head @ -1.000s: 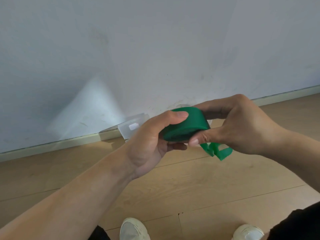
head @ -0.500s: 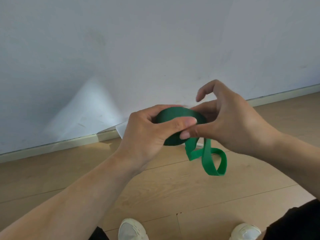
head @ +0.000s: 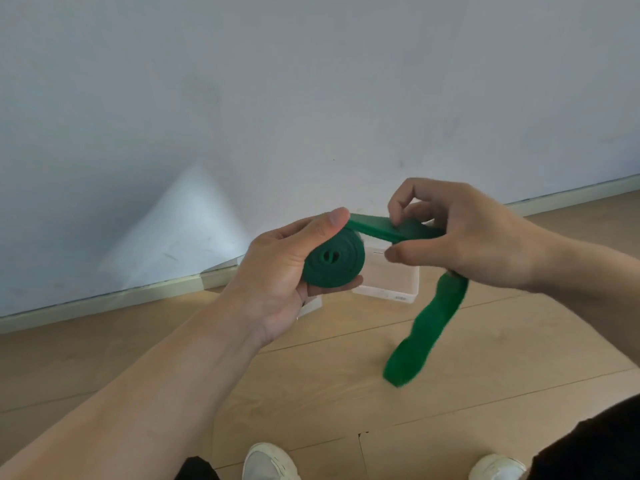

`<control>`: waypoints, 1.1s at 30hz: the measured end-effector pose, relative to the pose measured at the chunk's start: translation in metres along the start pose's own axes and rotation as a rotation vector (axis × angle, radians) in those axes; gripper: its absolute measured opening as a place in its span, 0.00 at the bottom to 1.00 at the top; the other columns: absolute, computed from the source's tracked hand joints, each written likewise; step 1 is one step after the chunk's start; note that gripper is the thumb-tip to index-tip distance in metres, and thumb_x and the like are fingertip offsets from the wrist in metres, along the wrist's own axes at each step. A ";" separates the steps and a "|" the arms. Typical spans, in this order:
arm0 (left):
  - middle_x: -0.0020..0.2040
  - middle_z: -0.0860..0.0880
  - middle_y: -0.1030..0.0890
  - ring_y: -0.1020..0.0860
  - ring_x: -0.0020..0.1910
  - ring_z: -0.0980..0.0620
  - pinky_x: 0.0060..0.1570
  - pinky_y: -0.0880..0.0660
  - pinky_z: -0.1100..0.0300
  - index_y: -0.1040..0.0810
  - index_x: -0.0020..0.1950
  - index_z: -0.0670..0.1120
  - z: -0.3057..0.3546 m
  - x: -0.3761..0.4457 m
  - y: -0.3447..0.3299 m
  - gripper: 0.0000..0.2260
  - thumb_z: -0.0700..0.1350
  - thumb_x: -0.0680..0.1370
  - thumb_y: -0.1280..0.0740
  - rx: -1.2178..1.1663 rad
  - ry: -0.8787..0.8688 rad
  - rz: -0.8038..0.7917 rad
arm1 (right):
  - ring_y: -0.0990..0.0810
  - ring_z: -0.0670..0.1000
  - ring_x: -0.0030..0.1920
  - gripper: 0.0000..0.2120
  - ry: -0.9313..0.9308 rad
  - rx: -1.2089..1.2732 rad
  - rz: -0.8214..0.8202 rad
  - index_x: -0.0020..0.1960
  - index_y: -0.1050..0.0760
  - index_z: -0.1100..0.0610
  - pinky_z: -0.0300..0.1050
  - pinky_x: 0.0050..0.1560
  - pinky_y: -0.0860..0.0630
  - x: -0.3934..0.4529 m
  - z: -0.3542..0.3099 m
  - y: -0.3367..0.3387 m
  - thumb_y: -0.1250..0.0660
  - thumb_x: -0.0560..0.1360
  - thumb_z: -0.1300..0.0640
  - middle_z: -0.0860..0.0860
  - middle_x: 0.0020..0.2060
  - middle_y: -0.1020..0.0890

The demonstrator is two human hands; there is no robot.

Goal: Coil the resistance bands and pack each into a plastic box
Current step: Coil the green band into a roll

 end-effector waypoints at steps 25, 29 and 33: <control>0.59 0.34 0.18 0.18 0.60 0.36 0.60 0.21 0.40 0.19 0.63 0.36 0.002 0.007 -0.016 0.25 0.51 0.72 0.26 -0.308 -0.097 -0.232 | 0.14 0.59 0.48 0.14 0.029 0.369 0.095 0.50 0.31 0.58 0.48 0.53 0.20 -0.007 0.005 -0.016 0.26 0.73 0.58 0.56 0.46 0.12; 0.60 0.34 0.18 0.18 0.62 0.36 0.59 0.20 0.43 0.21 0.64 0.35 -0.003 0.005 -0.018 0.26 0.52 0.74 0.28 -0.360 -0.051 -0.258 | 0.13 0.52 0.45 0.18 -0.006 0.425 0.106 0.49 0.30 0.58 0.36 0.46 0.19 -0.008 0.004 -0.019 0.23 0.68 0.56 0.53 0.45 0.12; 0.69 0.30 0.24 0.26 0.71 0.33 0.68 0.27 0.39 0.28 0.72 0.32 -0.013 0.003 -0.020 0.28 0.51 0.80 0.35 -0.434 0.066 -0.264 | 0.14 0.61 0.46 0.21 0.006 0.393 0.183 0.47 0.30 0.56 0.59 0.51 0.17 -0.011 0.000 -0.023 0.20 0.64 0.54 0.55 0.43 0.12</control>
Point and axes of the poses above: each hand's wrist, its own x-axis towards the middle knuckle, its own y-axis out of the back of the hand, z = x × y, the point moved 6 cm from there along x, towards the middle knuckle
